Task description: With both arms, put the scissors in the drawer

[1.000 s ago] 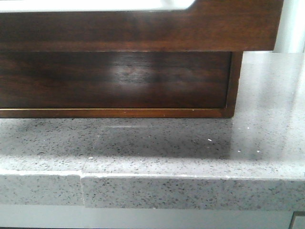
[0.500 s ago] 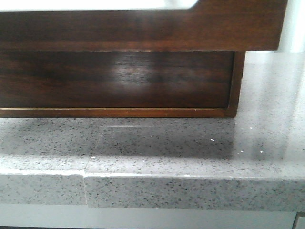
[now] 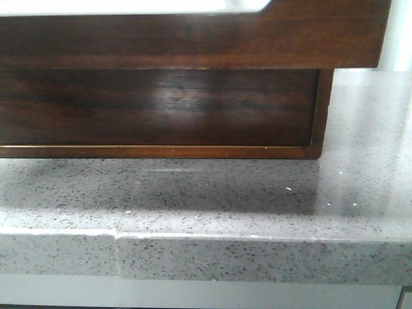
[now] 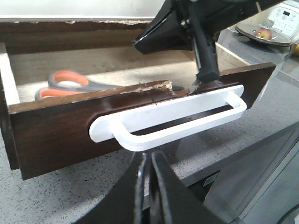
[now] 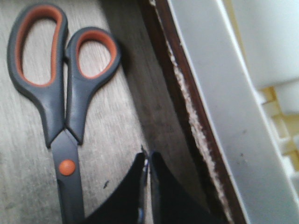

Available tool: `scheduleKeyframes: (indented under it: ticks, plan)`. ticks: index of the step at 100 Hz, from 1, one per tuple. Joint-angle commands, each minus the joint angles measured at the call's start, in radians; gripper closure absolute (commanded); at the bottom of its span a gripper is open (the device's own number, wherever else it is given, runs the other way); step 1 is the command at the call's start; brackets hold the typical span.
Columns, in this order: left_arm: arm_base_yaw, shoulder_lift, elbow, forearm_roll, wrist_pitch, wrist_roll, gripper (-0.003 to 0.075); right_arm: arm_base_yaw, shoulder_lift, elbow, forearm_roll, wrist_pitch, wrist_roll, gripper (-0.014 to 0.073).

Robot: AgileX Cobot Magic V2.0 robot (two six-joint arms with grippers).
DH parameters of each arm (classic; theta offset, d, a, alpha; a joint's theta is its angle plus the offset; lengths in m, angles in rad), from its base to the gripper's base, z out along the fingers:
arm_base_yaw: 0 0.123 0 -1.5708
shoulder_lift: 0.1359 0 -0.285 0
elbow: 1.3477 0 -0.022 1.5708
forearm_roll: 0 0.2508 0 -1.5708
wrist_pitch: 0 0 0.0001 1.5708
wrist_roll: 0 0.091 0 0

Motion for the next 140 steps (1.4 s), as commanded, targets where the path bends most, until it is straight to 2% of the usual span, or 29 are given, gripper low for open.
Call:
scheduleKeyframes:
  ticks: [1, 16, 22, 32, 39, 44, 61, 71, 81, 98, 109, 124, 140]
  plan:
    - [-0.004, 0.014, -0.033, -0.042, -0.065, 0.001, 0.074, -0.005, -0.031, -0.032, -0.04, -0.053, -0.004, 0.0626]
    - [-0.004, 0.014, -0.033, -0.053, -0.074, 0.001, 0.074, -0.005, -0.044, -0.032, -0.038, -0.055, 0.04, 0.046]
    - [-0.004, 0.014, -0.033, -0.053, -0.082, 0.001, 0.074, -0.001, -0.065, -0.032, -0.035, -0.055, 0.065, 0.0434]
    - [-0.004, 0.014, -0.033, -0.053, -0.086, 0.001, 0.074, 0.02, -0.121, -0.032, -0.025, -0.047, 0.099, 0.0477]
    - [-0.004, 0.014, -0.033, -0.053, -0.091, 0.001, 0.074, 0.041, -0.174, -0.032, 0.009, -0.042, 0.102, 0.0568]
    - [-0.004, 0.014, -0.033, -0.053, -0.103, 0.001, 0.074, 0.06, -0.215, -0.032, 0.035, -0.037, 0.102, 0.0664]
    - [-0.004, 0.014, -0.033, -0.046, -0.121, 0.001, 0.074, 0.123, -0.389, 0.008, 0.095, 0.012, 0.107, 0.0645]
    - [-0.004, 0.01, -0.03, -0.006, -0.142, 0.001, 0.074, 0.152, -0.525, 0.121, 0.091, -0.007, 0.148, 0.0639]
    - [-0.004, -0.006, -0.014, 0.029, -0.198, 0.0, 0.074, 0.154, -0.684, 0.315, 0.071, -0.101, 0.207, 0.0638]
    - [-0.004, -0.026, 0.044, 0.052, -0.294, 0.0, 0.074, 0.154, -1.014, 0.656, -0.126, -0.235, 0.329, 0.0639]
    - [-0.004, -0.026, 0.089, 0.055, -0.301, 0.0, 0.074, 0.154, -1.196, 0.823, -0.194, -0.261, 0.338, 0.0639]
    - [-0.004, -0.026, 0.13, 0.047, -0.289, 0.0, 0.074, 0.154, -1.395, 0.941, -0.239, -0.274, 0.338, 0.0639]
    - [-0.004, -0.026, 0.137, 0.047, -0.289, 0.0, 0.074, 0.154, -1.494, 0.976, -0.235, -0.274, 0.338, 0.0639]
